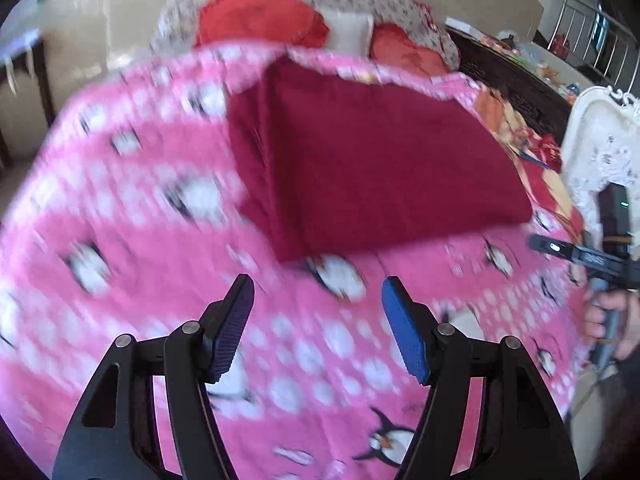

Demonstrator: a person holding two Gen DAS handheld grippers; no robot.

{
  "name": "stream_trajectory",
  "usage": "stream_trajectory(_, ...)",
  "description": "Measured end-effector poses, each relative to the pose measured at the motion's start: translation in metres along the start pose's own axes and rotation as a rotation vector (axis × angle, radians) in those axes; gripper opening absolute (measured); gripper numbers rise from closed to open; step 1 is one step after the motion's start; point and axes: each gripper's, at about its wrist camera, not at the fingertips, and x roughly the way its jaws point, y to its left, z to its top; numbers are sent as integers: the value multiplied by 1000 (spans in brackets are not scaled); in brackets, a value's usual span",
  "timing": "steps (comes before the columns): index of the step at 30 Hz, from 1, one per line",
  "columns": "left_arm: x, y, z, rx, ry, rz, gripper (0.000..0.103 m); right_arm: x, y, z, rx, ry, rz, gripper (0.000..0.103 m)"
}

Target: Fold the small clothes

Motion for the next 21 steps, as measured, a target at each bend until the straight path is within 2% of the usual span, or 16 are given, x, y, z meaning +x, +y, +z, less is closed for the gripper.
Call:
stream_trajectory(3,27,6,-7,-77,63,-66,67,15,-16,1,100,-44,62,41)
stream_trajectory(5,28,9,-5,-115,19,-101,71,20,-25,6,170,-76,76,41)
stream_trajectory(10,42,21,14,-222,13,-185,73,32,-43,19,318,-120,157,41)
stream_trajectory(13,48,28,27,-277,3,-208,73,34,-47,20,346,-131,181,41)
stream_trajectory(19,53,41,35,-379,1,-254,73,23,-68,-6,474,-145,315,42)
stream_trajectory(21,59,39,42,-386,4,-257,79,26,-74,-5,509,-152,328,41)
